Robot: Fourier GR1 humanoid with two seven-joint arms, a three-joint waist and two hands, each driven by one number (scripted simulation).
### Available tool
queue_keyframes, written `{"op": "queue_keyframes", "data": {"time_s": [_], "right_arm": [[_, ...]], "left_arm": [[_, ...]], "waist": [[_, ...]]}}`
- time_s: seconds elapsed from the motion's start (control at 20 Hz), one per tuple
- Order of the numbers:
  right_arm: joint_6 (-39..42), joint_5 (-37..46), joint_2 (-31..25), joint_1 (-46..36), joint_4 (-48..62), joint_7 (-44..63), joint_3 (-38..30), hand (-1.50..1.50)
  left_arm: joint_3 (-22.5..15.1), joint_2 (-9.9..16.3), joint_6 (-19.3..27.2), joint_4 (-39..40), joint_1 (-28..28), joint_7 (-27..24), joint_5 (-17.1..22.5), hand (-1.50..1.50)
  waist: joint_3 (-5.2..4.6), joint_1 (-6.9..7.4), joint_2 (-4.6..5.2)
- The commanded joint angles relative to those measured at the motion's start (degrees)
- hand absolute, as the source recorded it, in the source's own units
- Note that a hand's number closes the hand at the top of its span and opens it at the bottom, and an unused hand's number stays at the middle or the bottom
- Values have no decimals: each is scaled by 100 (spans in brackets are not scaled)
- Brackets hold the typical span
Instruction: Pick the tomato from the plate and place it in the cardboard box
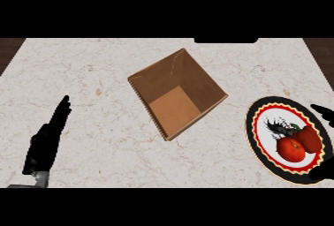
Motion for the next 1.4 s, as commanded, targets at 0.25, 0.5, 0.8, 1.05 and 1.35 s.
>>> {"op": "queue_keyframes", "data": {"time_s": [0.25,0.5,0.8,1.05,1.35], "right_arm": [[284,639,579,383,-460,592,-128,-150],[389,1195,1026,-205,370,507,24,-150],[891,1300,1221,257,-30,267,-542,-150],[587,1952,1548,640,-71,-252,-420,-150],[839,2034,1938,-145,276,289,-518,-150]], "left_arm": [[387,-318,-219,327,-211,-61,-231,0],[425,-382,-430,98,40,-74,-377,0],[660,-569,-608,-69,130,-32,-574,0],[801,-664,-615,14,-95,148,-729,0],[699,-1048,-598,189,23,-126,-1034,0]], "waist": [[3,-42,0],[4,9,8],[4,-16,0],[4,-34,1],[3,-17,4]]}}
